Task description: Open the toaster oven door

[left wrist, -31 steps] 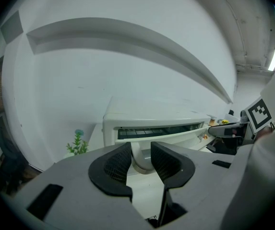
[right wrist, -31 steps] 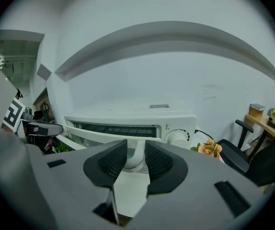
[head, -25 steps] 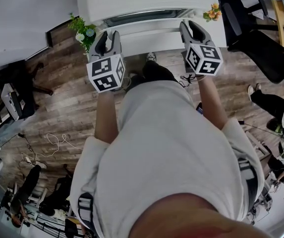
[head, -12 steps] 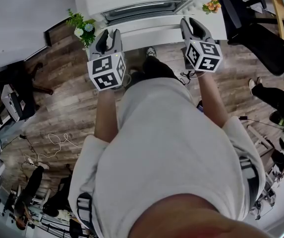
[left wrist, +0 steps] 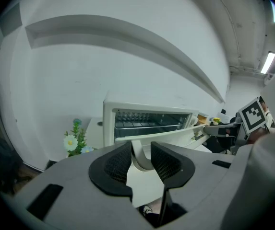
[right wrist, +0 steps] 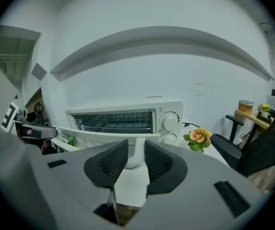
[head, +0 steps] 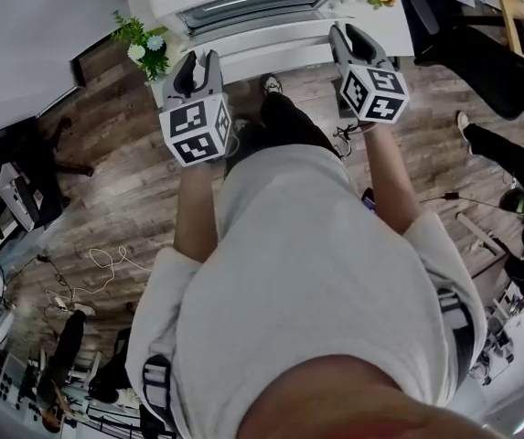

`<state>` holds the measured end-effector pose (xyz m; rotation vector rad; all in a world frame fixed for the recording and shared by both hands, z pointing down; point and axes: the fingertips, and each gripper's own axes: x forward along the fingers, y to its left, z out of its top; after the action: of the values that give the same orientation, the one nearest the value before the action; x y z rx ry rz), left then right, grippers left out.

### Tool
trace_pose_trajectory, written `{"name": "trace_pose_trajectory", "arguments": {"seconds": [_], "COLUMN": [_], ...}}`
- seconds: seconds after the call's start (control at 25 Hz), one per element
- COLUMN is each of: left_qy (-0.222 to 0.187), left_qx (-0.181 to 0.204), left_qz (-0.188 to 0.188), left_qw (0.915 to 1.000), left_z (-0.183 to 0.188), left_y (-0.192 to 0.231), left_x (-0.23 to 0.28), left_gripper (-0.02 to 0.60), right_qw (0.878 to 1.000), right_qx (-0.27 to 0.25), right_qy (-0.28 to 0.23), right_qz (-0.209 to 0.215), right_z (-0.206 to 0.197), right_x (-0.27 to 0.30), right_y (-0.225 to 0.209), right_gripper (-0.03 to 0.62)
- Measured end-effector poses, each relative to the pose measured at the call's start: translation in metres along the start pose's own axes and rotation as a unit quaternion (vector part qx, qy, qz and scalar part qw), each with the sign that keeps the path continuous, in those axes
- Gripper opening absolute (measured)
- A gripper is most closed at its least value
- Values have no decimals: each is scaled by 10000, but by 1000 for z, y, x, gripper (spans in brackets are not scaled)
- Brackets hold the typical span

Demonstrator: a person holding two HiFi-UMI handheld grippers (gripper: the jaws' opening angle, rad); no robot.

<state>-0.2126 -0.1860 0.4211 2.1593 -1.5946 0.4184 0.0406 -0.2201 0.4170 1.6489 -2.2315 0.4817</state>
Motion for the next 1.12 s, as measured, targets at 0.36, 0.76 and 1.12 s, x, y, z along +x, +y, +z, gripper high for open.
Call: {"name": "trace_pose_trajectory", "arguments": {"seconds": [0.36,0.76,1.12], "left_qy": [47,85,159], "left_qx": [3,0,83], "left_qz": [3,297,592], "left_qw": [10000,9995,9981], "left_z": [-9,-11,-19], "left_y": [-4,-8,-17], "left_x": [-6,-9,-13], "left_gripper": [135,132,129], "right_qw": [9998,9810,8923], "right_qx": [-61,-1852,-4337], "right_qy": [93,144,182], "right_qz": [160,550,1242], "right_z": [-8,6,7], "right_x": [-6,-26,-23], "right_y": [1,-9,20], "right_gripper": [110,121,127]}}
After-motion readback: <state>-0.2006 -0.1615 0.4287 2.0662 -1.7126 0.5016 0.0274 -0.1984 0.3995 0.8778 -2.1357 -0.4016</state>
